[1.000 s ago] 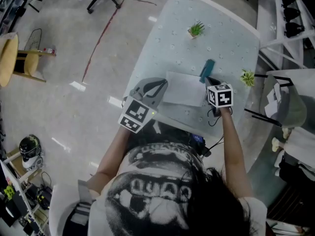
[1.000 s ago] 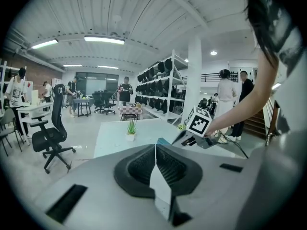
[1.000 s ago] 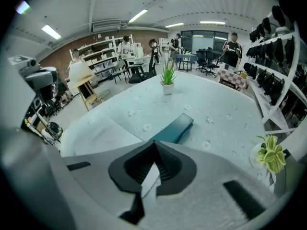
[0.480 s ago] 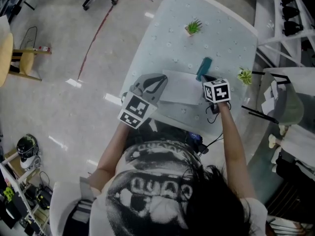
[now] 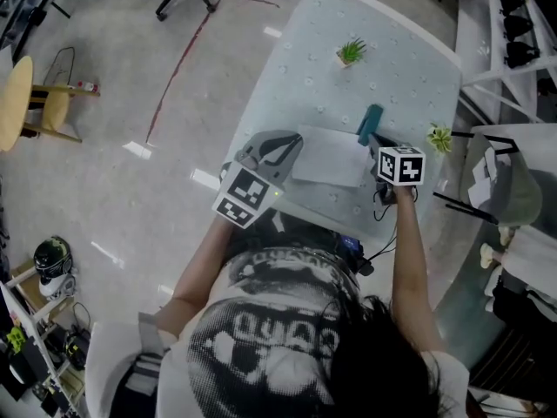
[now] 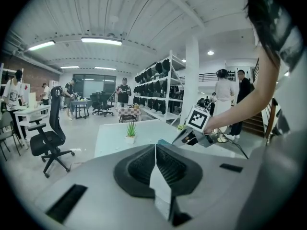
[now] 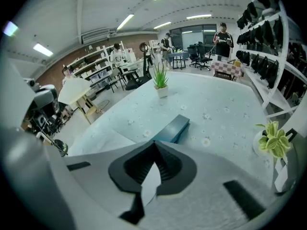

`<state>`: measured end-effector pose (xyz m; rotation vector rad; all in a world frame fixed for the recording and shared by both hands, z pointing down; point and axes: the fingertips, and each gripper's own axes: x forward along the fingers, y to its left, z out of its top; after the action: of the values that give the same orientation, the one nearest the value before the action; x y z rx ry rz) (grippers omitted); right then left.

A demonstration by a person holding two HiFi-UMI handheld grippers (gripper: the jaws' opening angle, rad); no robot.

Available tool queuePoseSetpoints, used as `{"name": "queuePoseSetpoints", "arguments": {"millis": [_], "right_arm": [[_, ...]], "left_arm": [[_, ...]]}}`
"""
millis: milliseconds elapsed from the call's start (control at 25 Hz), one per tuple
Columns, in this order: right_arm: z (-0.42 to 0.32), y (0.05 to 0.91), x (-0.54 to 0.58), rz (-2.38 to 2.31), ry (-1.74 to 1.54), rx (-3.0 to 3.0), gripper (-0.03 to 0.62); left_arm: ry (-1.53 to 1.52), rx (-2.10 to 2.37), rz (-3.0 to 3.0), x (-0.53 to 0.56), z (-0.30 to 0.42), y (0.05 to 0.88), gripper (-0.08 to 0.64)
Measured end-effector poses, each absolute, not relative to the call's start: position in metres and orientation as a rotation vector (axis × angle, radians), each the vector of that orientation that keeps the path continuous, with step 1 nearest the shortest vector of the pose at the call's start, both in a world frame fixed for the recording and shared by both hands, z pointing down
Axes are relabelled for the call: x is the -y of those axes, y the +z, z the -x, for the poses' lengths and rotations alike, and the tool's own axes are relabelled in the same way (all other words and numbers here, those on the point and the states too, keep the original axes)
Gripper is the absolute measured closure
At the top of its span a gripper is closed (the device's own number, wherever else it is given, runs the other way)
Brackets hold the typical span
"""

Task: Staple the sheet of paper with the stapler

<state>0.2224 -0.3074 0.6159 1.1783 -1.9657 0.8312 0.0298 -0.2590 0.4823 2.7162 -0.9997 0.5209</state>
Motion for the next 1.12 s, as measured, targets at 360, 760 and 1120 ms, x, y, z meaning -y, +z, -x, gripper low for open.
{"name": "queuePoseSetpoints", "arguments": {"millis": [360, 760, 1120], "right_arm": [[-0.232, 0.591, 0.290, -1.403, 0.837, 2.008, 0.591], [-0.203, 0.583, 0.241, -1.603, 0.945, 2.044, 0.592], [-0.184, 0.545, 0.218, -1.809, 0.933, 2.087, 0.592]], "left_arm": [[0.533, 0.976, -2.715, 0.248, -0.013, 0.484, 0.555], [0.561, 0.842, -2.781, 0.238, -0.005, 0.483, 0.555], [0.601, 0.646, -2.872, 0.214, -0.006, 0.487, 0.555]]}}
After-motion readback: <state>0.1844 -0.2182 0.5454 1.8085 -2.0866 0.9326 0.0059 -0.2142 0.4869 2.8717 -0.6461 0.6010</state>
